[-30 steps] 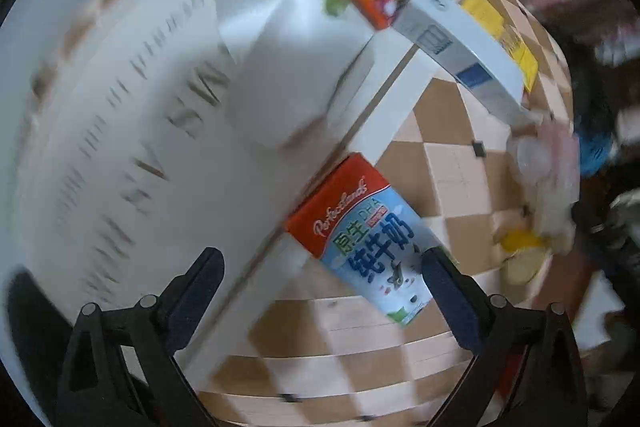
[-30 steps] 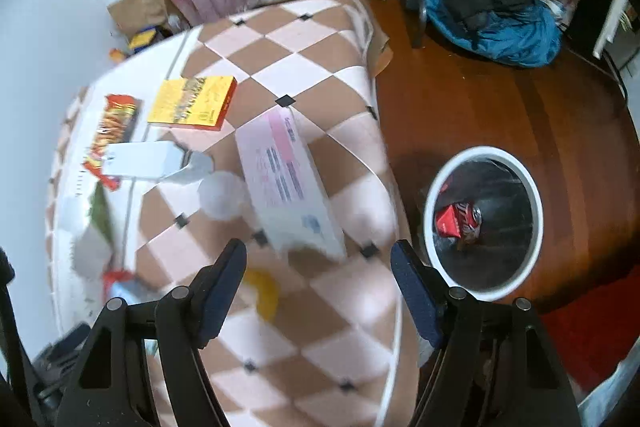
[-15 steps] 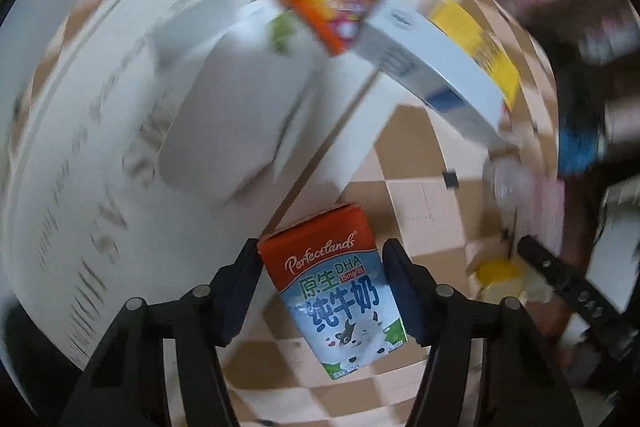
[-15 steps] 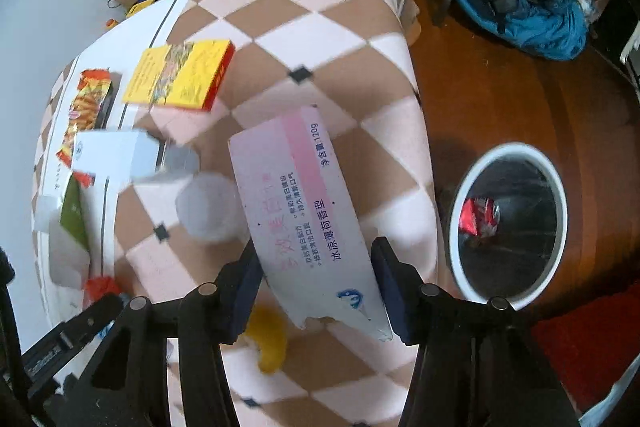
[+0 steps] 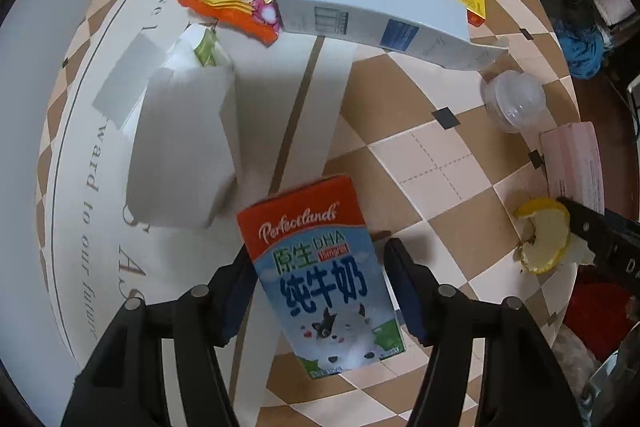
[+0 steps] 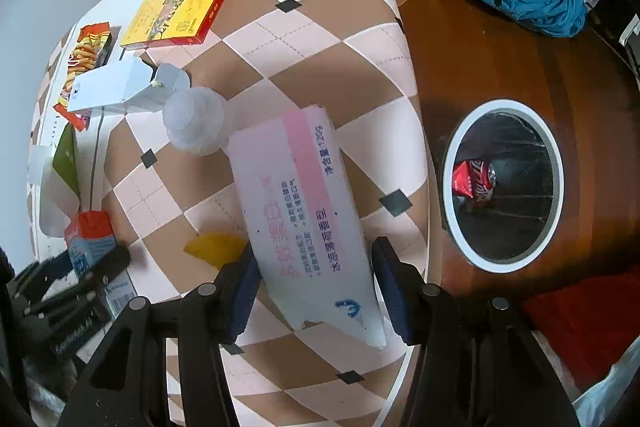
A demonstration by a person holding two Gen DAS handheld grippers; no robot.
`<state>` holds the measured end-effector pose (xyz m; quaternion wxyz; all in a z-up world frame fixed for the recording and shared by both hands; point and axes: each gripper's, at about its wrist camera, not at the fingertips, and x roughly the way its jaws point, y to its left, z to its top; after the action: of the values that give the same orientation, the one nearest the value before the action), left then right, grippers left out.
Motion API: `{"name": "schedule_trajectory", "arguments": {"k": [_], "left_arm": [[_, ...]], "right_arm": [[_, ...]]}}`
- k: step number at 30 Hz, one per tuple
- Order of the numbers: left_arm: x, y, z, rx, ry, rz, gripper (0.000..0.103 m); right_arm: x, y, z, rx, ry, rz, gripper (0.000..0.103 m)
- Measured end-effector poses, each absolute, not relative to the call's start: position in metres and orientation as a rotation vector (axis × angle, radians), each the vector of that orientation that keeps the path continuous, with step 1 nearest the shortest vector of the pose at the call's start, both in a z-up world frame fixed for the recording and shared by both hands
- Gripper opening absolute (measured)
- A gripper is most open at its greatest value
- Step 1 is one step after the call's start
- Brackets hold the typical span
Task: Collect trash
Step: 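Grasp the milk carton with the left tool while the right tool grasps the pink box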
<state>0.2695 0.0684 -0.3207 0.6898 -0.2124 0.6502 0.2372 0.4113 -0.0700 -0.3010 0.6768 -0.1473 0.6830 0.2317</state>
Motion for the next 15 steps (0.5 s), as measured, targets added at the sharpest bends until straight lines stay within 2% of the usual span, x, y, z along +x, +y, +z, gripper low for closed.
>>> {"name": "schedule_trajectory", "arguments": {"k": [2, 5, 7, 15], "left_arm": [[0.263, 0.064, -0.319, -0.483, 1.436, 0.544, 0.060], [0.252, 0.055, -0.314, -0.466, 1.413, 0.544, 0.052], [0.229, 0.040, -0.312, -0.443, 1.405, 0.545, 0.051], [0.223, 0.028, -0.270, -0.400, 1.304, 0.560, 0.051]], "right_arm": [[0.411, -0.068, -0.301, -0.336, 1.523, 0.516, 0.057], [0.412, -0.067, -0.300, -0.335, 1.505, 0.515, 0.054], [0.410, -0.065, -0.298, -0.336, 1.492, 0.517, 0.053], [0.399, -0.073, -0.269, -0.255, 1.421, 0.564, 0.052]]}}
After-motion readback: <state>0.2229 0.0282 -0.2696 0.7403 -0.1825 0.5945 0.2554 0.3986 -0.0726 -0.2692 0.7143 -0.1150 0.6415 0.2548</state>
